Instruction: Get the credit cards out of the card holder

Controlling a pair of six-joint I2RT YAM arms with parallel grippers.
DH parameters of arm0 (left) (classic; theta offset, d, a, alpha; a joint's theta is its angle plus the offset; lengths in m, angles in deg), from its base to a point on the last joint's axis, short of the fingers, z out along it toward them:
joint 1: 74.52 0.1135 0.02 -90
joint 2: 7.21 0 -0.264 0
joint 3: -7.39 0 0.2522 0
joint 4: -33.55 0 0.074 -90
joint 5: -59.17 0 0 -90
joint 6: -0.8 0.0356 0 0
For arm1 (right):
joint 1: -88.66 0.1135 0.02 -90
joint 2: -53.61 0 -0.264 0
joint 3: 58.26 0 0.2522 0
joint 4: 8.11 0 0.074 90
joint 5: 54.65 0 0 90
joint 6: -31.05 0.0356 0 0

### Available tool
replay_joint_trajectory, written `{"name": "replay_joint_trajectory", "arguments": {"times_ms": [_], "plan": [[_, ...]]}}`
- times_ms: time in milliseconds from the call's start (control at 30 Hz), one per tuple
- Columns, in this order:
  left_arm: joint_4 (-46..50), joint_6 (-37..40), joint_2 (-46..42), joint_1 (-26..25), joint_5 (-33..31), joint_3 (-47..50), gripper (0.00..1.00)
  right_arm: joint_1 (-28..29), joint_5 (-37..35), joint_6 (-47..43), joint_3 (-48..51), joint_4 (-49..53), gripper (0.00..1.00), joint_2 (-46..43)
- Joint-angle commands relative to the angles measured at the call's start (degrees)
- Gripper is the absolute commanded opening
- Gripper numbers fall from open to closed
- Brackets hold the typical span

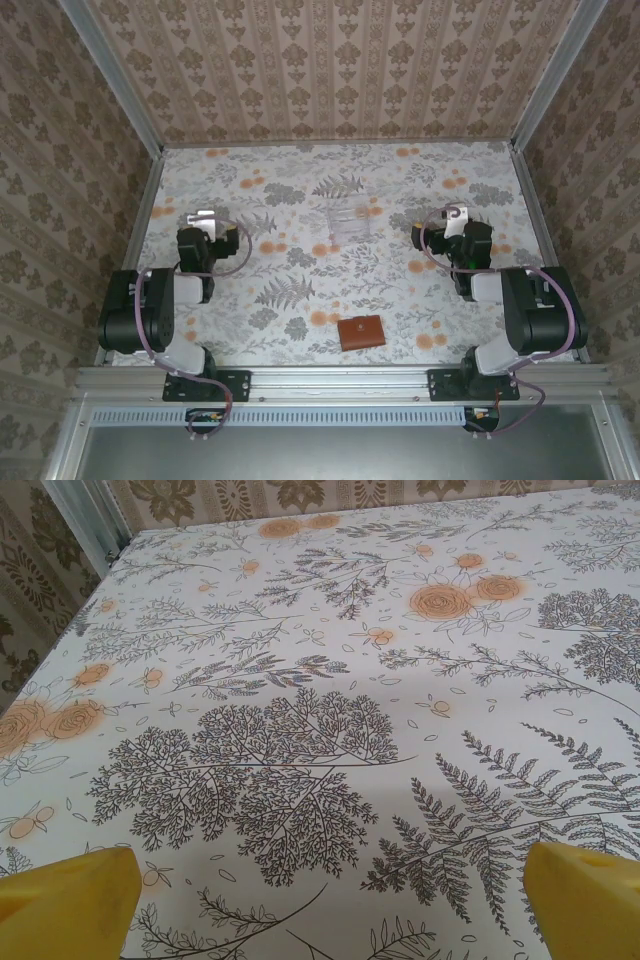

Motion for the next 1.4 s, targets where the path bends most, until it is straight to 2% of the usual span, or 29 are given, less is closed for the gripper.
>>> {"name": "replay_joint_trajectory", "arguments": {"times_ms": [0,1200,1367], "plan": [[-0.3,1.0,-0.1,0.4,1.0,-1.3,1.0,0.0,2.0,-1.0,0.5,-2.0,1.0,0.2],[-0.2,1.0,-0.1,0.5,1.2,-1.3,1.0,-0.1,1.9,-0.9,0.6,-2.1,1.0,0.2],[1.7,0.7,-1.1,0.0,-1.3,-1.9,1.0,0.3,-5.0,1.2,-0.8,0.8,1.0,-0.4]]}}
